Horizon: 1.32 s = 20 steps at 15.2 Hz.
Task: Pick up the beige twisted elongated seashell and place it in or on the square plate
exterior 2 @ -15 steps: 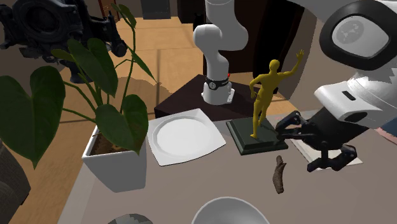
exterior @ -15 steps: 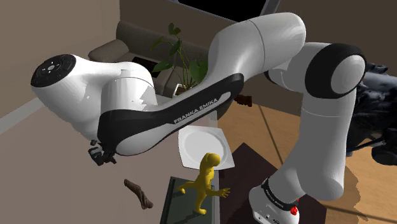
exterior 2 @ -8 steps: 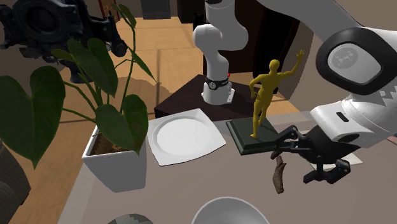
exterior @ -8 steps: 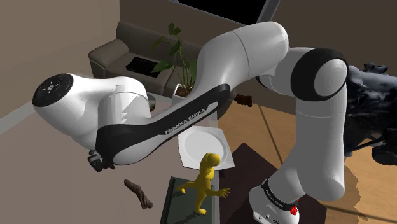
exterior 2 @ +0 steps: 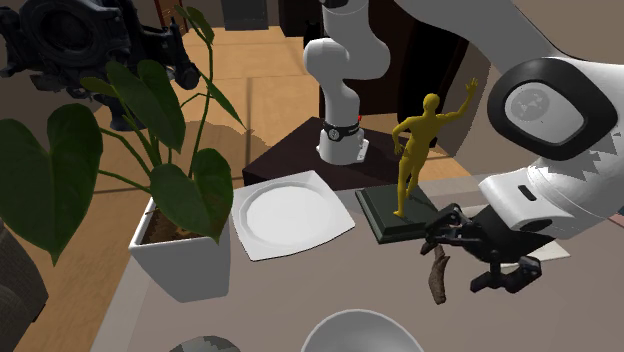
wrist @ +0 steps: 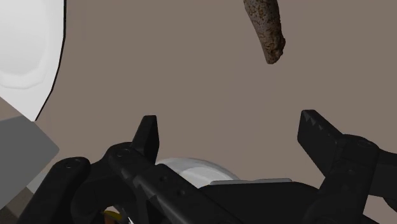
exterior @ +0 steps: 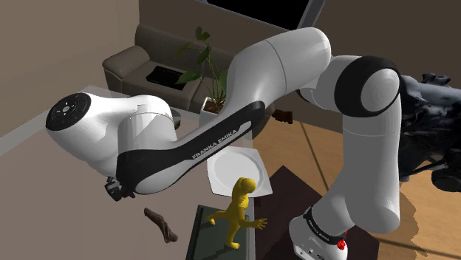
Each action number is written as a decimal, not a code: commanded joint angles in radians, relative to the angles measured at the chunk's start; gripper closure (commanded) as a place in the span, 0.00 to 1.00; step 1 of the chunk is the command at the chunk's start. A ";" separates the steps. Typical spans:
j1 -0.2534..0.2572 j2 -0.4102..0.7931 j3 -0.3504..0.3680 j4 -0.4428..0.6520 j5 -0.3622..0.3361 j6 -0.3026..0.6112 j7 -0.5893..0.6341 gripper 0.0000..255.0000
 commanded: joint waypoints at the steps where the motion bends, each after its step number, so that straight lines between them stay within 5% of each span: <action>1: 0.000 0.000 0.000 0.000 0.000 0.000 0.000 0.00; 2: 0.000 0.000 0.000 0.000 0.000 0.000 0.000 1.00; 11: 0.000 0.000 0.000 0.000 0.000 0.000 0.000 1.00; 12: 0.000 0.000 0.000 0.000 0.000 0.000 0.000 0.00; 20: 0.069 -0.051 0.015 -0.240 -0.034 0.154 0.287 0.00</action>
